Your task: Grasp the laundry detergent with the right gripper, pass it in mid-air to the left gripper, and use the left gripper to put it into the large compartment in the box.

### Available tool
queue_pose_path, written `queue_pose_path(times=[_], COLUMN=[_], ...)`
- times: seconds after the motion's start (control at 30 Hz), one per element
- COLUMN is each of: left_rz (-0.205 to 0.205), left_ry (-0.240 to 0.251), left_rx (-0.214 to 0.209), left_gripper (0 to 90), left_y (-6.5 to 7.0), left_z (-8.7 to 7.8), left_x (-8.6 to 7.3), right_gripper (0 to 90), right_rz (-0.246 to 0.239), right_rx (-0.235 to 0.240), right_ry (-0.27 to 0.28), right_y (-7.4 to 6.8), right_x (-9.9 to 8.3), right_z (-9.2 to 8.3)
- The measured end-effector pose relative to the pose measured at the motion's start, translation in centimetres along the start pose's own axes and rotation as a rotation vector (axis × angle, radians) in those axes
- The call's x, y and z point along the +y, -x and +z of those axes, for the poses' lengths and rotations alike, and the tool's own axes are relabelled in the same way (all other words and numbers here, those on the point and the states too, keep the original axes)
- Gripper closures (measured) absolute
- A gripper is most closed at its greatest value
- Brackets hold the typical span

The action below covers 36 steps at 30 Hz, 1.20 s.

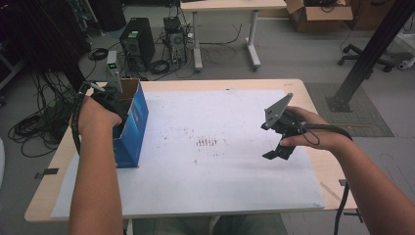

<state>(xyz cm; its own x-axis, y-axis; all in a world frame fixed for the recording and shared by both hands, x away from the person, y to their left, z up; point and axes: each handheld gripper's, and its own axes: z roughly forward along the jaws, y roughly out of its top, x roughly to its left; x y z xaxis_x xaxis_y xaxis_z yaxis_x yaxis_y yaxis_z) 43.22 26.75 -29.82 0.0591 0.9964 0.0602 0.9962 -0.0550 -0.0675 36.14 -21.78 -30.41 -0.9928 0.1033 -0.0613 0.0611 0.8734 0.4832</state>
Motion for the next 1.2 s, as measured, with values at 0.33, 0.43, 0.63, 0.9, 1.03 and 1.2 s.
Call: queue_pose_path(times=[0.33, 0.43, 0.63, 0.9, 1.03, 1.2], left_rz=[0.012, 0.016, 0.012, 0.001, 0.005, 0.009], left_ry=[0.009, 0.018, 0.031, 0.042, 0.054, 0.067], left_rx=[0.001, 0.005, 0.003, 0.010, 0.014, 0.024], left_gripper=[28.4, 28.3, 27.0, 22.9, 21.6, 18.2], left_y=[0.2, 0.1, 0.1, 0.0, 0.1, 0.4], left_z=[-0.8, -1.3, -1.9, -2.9, -3.4, -4.3], left_x=[-0.2, -0.4, -0.7, -1.2, -1.4, -1.8], right_gripper=[2.8, 2.8, 2.8, 2.8, 2.8, 2.8], right_rz=[-0.003, -0.004, -0.008, -0.015, -0.018, -0.022], right_rx=[0.003, 0.004, 0.006, 0.008, 0.007, 0.007], right_ry=[0.005, 0.006, 0.008, 0.010, 0.010, 0.013], right_y=[0.0, 0.0, -0.1, -0.2, -0.3, -0.4], right_x=[-0.1, -0.1, -0.1, 0.1, 0.2, 0.2], right_z=[0.0, 0.0, -0.1, -0.2, -0.3, -0.4])
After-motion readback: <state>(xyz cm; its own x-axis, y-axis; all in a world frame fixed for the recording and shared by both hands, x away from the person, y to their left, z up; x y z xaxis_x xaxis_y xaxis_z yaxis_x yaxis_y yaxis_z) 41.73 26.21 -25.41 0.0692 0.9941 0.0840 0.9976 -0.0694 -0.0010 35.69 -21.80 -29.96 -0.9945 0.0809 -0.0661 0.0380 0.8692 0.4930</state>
